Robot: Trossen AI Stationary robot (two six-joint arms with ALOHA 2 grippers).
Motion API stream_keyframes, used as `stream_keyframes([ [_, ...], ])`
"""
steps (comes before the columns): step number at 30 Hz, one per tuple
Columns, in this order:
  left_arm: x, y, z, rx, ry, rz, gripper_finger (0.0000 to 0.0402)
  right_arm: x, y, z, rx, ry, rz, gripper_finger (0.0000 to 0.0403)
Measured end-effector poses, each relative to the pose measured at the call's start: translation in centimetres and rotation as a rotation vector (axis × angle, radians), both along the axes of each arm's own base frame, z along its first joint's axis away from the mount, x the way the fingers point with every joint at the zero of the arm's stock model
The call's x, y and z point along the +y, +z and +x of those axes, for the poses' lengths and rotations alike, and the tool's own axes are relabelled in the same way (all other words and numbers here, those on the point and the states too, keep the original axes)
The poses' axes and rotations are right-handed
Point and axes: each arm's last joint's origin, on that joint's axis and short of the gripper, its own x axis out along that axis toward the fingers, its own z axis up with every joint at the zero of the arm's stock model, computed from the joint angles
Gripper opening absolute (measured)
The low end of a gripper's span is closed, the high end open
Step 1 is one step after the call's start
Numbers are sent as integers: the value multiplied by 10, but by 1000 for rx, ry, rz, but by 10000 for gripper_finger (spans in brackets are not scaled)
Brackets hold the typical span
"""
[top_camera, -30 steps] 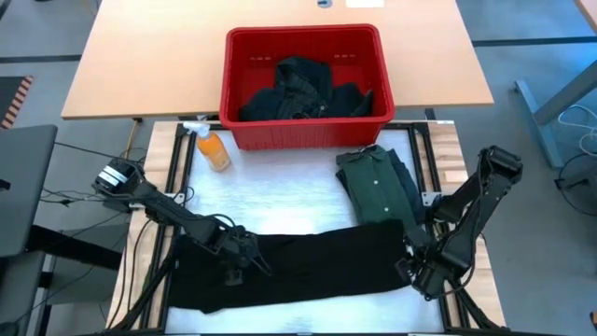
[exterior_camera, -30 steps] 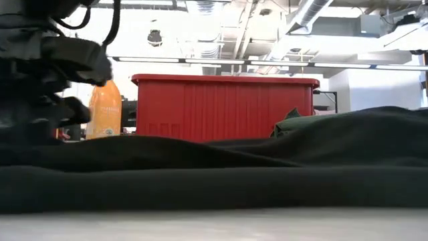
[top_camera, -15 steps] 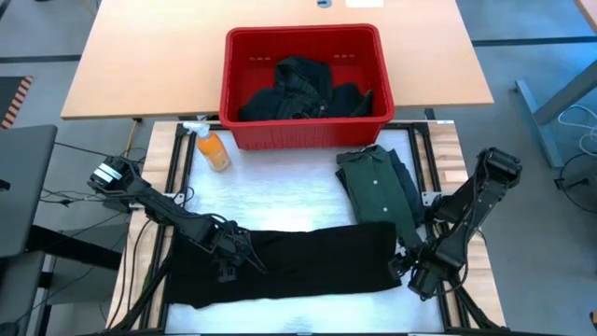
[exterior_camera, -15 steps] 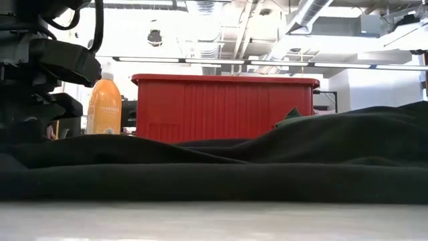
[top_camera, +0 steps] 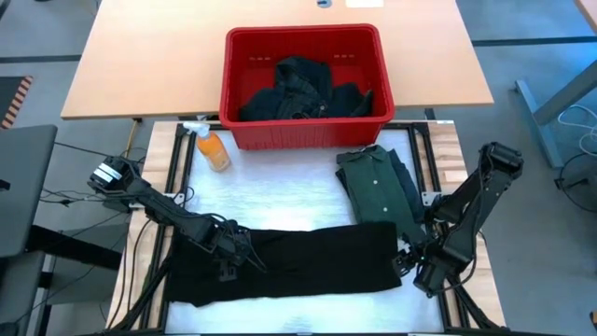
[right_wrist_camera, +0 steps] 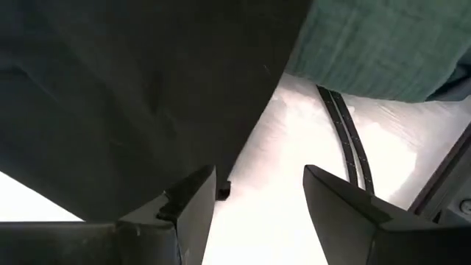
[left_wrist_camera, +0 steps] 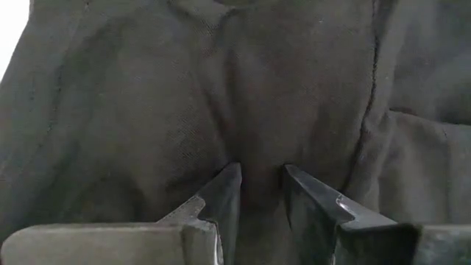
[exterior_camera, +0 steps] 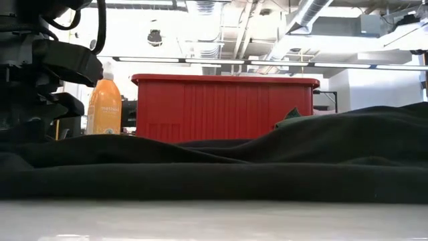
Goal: Fold laundry
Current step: Fold the black shirt
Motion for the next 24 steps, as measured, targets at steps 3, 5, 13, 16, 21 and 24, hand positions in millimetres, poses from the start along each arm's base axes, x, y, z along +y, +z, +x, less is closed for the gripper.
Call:
stream_keyframes([
  [3,0,0,0,-2,5,1,97,0,0,1,-41,-4,-17,234],
  [5,1,0,1,-3,9,-1,97,2,-1,4,-89,-4,-32,234],
  [13,0,0,1,-3,19,-4,97,10,-17,11,-88,-25,-94,234],
  [16,0,0,1,-4,19,-4,97,16,-26,14,-78,-27,-102,234],
  [21,0,1,1,-4,18,-4,97,23,-43,18,-81,-29,-83,234],
  [24,0,1,1,-5,18,-5,97,22,-66,17,-97,-38,-39,234],
])
